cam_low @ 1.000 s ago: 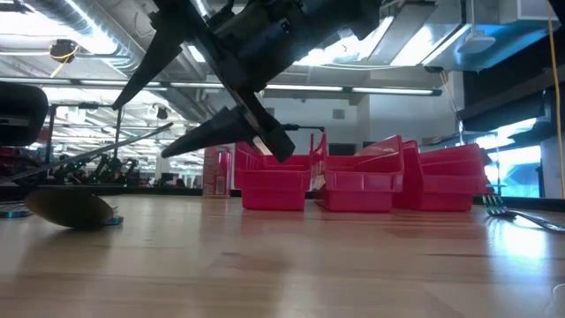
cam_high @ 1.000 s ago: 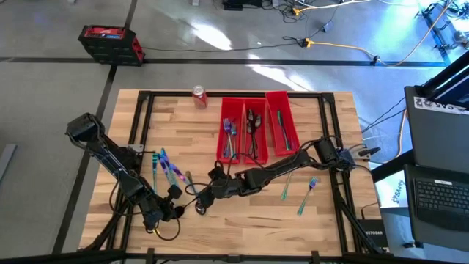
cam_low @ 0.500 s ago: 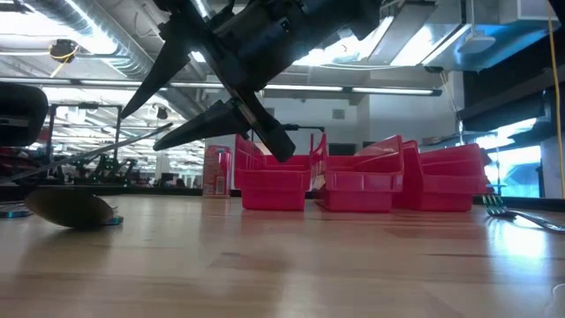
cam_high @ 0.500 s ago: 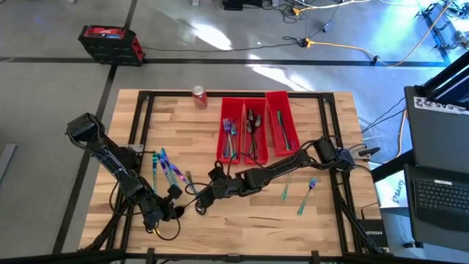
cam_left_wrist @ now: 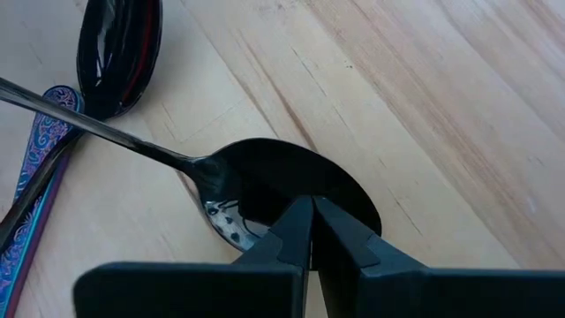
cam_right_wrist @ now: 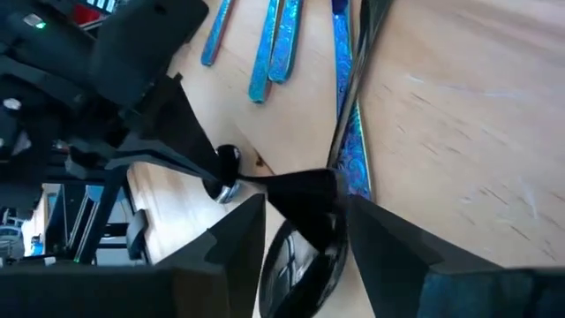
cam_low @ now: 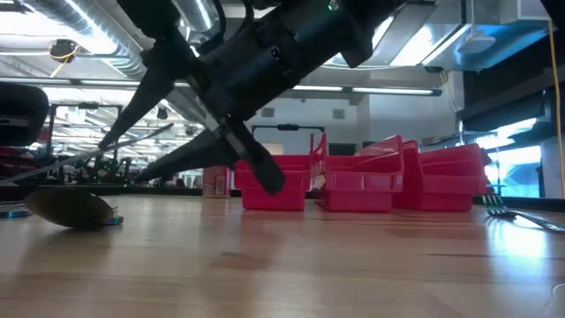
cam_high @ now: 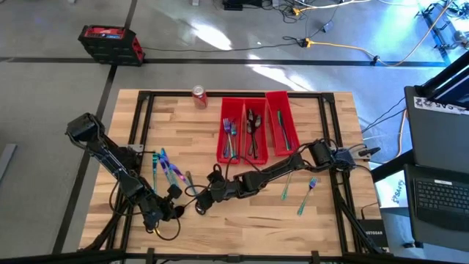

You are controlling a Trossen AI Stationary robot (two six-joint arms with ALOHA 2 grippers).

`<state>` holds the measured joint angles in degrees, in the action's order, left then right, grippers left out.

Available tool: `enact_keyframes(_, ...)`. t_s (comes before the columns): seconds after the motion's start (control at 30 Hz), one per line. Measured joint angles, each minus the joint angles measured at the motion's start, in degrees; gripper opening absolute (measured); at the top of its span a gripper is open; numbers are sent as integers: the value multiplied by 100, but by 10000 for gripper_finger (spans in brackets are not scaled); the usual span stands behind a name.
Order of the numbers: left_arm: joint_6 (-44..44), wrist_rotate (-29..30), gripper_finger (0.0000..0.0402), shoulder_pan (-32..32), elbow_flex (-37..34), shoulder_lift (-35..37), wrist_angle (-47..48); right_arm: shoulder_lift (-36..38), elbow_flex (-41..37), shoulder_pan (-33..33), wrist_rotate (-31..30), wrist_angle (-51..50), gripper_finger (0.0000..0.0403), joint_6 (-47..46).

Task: Sort silverware
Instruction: Put the black spoon into the center red bin

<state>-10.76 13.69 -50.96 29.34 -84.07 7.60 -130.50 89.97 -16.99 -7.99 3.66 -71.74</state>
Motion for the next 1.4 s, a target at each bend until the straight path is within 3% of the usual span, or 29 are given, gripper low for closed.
enact_keyframes(0.7,-119,16,0,2,0,0,2,0,-2,15,-281,407,140,19)
enact_keyframes(1.4,-125,12,0,2,0,0,2,5,-2,13,-511,470,6,-32)
